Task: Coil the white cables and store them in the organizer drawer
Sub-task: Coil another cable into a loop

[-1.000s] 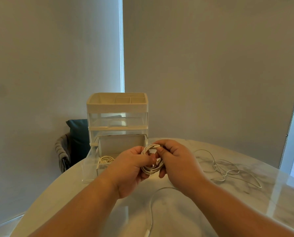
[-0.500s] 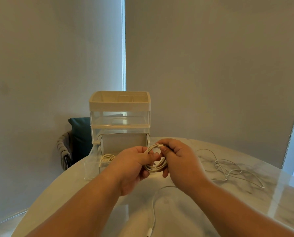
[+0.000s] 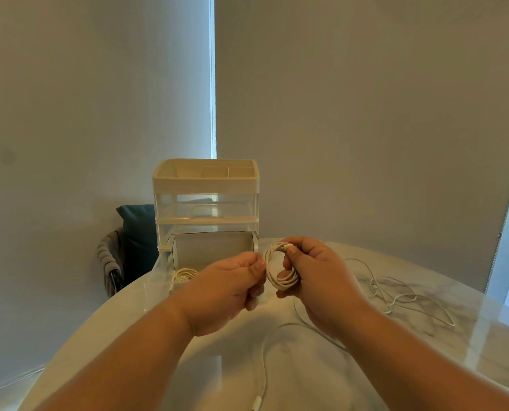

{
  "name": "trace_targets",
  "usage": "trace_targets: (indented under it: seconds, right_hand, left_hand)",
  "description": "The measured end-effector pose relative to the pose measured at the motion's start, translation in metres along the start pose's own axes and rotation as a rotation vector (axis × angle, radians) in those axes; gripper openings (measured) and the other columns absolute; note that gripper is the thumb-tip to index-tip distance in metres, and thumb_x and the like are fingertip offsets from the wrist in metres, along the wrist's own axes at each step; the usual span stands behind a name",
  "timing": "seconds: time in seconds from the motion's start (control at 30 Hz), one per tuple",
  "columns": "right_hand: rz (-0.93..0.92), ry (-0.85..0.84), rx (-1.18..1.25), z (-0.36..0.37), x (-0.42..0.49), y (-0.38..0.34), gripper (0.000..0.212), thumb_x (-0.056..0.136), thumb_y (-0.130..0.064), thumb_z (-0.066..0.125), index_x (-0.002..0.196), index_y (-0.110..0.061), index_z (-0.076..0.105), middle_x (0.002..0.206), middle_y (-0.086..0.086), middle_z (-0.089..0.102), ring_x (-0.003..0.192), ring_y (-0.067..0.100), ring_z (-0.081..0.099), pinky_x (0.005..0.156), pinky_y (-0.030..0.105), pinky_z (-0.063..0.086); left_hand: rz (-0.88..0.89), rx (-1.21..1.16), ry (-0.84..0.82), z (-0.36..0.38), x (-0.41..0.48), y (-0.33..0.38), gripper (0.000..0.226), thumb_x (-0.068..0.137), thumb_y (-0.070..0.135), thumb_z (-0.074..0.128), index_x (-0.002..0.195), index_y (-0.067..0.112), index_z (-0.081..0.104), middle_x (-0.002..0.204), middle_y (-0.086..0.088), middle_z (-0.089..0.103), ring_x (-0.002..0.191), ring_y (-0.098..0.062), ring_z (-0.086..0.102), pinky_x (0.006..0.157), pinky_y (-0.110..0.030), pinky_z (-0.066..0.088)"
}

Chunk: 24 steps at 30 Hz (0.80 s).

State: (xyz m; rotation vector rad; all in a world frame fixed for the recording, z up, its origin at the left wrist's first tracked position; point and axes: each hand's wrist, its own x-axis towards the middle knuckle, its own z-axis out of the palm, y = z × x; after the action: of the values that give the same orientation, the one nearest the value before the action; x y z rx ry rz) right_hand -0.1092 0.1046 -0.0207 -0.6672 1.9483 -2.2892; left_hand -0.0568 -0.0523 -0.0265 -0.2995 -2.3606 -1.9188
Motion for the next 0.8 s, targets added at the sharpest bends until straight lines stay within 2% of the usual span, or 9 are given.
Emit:
trace_targets:
  seconds: [0.13, 0.23, 0.3, 0.43, 0.53, 0.63, 0.7, 0.77, 0.8]
  right_hand:
    - [-0.015, -0.001, 0.014, 0.0014, -0.0011, 0.0019, 0.026, 0.103, -0.006, 0.046, 0.096, -0.011, 0.07, 0.07, 0.006, 0.053, 0.049, 0.016, 0.05, 0.045, 0.031, 0.044]
    - [-0.041, 0.024, -0.02, 0.0025, -0.0018, 0.003, 0.027, 0.103, -0.007, 0.045, 0.095, -0.013, 0.071, 0.07, 0.005, 0.053, 0.047, 0.015, 0.048, 0.045, 0.031, 0.044]
    - [-0.05, 0.032, -0.019, 0.0026, -0.0025, 0.003, 0.028, 0.103, -0.007, 0.045, 0.096, -0.014, 0.071, 0.071, 0.005, 0.053, 0.047, 0.014, 0.049, 0.045, 0.031, 0.044]
    - [-0.071, 0.049, -0.051, 0.0022, -0.0033, 0.0031, 0.029, 0.103, -0.007, 0.045, 0.095, -0.016, 0.072, 0.067, 0.001, 0.056, 0.047, 0.014, 0.05, 0.046, 0.032, 0.046]
    - [-0.077, 0.074, -0.085, 0.002, -0.0032, 0.0032, 0.029, 0.103, -0.007, 0.045, 0.096, -0.017, 0.072, 0.067, 0.0, 0.057, 0.047, 0.012, 0.052, 0.046, 0.031, 0.048]
    - [-0.105, 0.087, -0.177, -0.002, -0.0018, 0.0022, 0.027, 0.102, -0.008, 0.047, 0.096, -0.017, 0.071, 0.071, 0.005, 0.057, 0.049, 0.012, 0.053, 0.045, 0.028, 0.049]
    - [-0.129, 0.079, -0.27, -0.0057, -0.0014, 0.0033, 0.026, 0.102, -0.009, 0.047, 0.096, -0.018, 0.071, 0.069, 0.005, 0.058, 0.05, 0.013, 0.055, 0.046, 0.026, 0.049]
    - [-0.122, 0.056, -0.32, -0.007, -0.0015, 0.0065, 0.026, 0.101, -0.009, 0.048, 0.095, -0.019, 0.072, 0.068, 0.002, 0.059, 0.05, 0.014, 0.057, 0.047, 0.027, 0.051]
    - [-0.113, 0.046, -0.326, -0.0066, -0.0015, 0.0081, 0.026, 0.101, -0.01, 0.049, 0.094, -0.019, 0.072, 0.069, 0.002, 0.06, 0.05, 0.014, 0.059, 0.048, 0.027, 0.052]
  left_hand:
    - [0.001, 0.189, 0.005, -0.0016, -0.0002, 0.0016, 0.046, 0.106, 0.039, 0.032, 0.102, -0.003, 0.052, 0.076, -0.004, 0.045, 0.067, -0.016, 0.041, 0.074, -0.036, 0.043]
    - [-0.02, 0.243, 0.04, -0.0021, 0.0009, 0.0006, 0.04, 0.105, 0.04, 0.032, 0.086, 0.011, 0.052, 0.065, 0.005, 0.048, 0.062, -0.013, 0.044, 0.072, -0.035, 0.044]
    - [-0.01, 0.254, 0.07, -0.0004, 0.0016, 0.0003, 0.04, 0.104, 0.041, 0.034, 0.08, 0.013, 0.051, 0.061, 0.006, 0.048, 0.06, -0.012, 0.044, 0.07, -0.032, 0.044]
    - [0.022, 0.365, 0.132, 0.001, -0.0003, 0.0016, 0.053, 0.083, 0.065, 0.035, 0.074, 0.016, 0.052, 0.063, 0.002, 0.049, 0.062, -0.015, 0.044, 0.07, -0.034, 0.046]
    - [0.035, 0.468, 0.135, 0.0005, 0.0002, -0.0001, 0.048, 0.085, 0.064, 0.03, 0.072, 0.024, 0.053, 0.066, 0.006, 0.051, 0.064, -0.011, 0.046, 0.075, -0.033, 0.047]
    - [0.031, 0.507, 0.084, -0.0023, -0.002, -0.0019, 0.034, 0.102, 0.044, 0.034, 0.083, 0.031, 0.059, 0.077, 0.012, 0.056, 0.07, -0.004, 0.051, 0.073, -0.022, 0.048]
    - [0.024, 0.622, 0.056, -0.0069, -0.0025, -0.0043, 0.024, 0.106, 0.024, 0.037, 0.106, 0.033, 0.06, 0.096, 0.016, 0.057, 0.085, 0.001, 0.055, 0.076, -0.014, 0.051]
    - [0.048, 0.629, 0.075, -0.007, -0.0015, -0.0049, 0.029, 0.106, 0.02, 0.041, 0.125, 0.032, 0.058, 0.113, 0.016, 0.058, 0.102, -0.001, 0.057, 0.088, -0.019, 0.053]
    - [0.035, 0.529, 0.094, -0.0054, 0.0002, -0.0043, 0.029, 0.105, 0.023, 0.042, 0.127, 0.032, 0.059, 0.117, 0.012, 0.062, 0.106, -0.005, 0.059, 0.093, -0.026, 0.054]
